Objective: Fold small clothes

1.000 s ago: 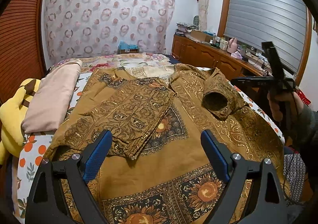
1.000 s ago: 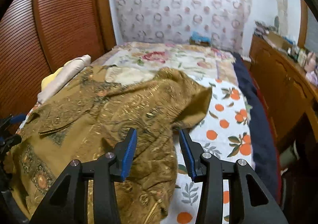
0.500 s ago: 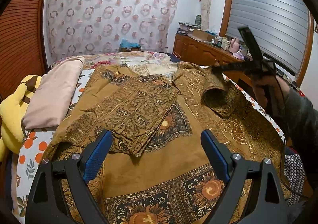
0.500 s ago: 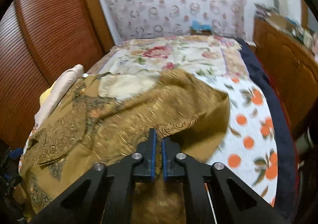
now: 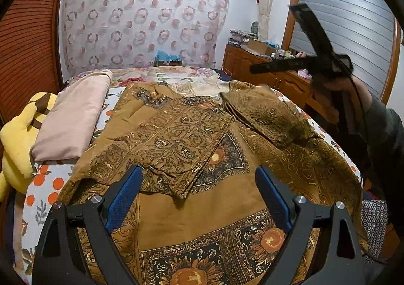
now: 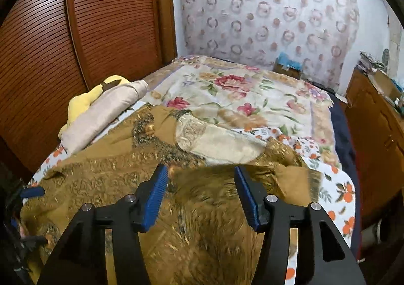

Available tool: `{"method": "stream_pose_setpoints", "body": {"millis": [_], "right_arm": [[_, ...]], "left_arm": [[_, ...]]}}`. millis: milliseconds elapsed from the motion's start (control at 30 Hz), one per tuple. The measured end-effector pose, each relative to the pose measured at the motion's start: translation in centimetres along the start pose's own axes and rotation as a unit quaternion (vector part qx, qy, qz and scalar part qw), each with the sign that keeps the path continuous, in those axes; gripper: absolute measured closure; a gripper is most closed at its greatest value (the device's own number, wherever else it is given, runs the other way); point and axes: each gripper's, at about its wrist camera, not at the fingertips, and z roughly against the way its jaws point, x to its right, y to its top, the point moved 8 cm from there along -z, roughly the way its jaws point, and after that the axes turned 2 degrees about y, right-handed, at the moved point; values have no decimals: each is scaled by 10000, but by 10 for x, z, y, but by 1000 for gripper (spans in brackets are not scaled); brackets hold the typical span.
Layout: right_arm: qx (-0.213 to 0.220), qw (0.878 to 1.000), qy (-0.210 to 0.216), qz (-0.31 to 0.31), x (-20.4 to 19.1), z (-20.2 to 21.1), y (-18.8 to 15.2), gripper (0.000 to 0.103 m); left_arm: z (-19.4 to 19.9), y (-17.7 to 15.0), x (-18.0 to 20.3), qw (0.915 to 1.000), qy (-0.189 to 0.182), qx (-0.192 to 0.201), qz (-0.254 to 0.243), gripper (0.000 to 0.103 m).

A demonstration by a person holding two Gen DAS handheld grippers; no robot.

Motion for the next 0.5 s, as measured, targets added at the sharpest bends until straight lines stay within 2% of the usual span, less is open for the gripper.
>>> {"method": "stream_pose_setpoints", "body": {"millis": [267,500], "right_arm": [[-254,9975,-647,-158,34,6,-35,46],[-407,9964,-603,-428,52,-3,-60,46]], "left_arm": [[-6,4,0,10000,55,-35,-72,12],[-18,18,-11,9995,201,-58,-217,12]]}}
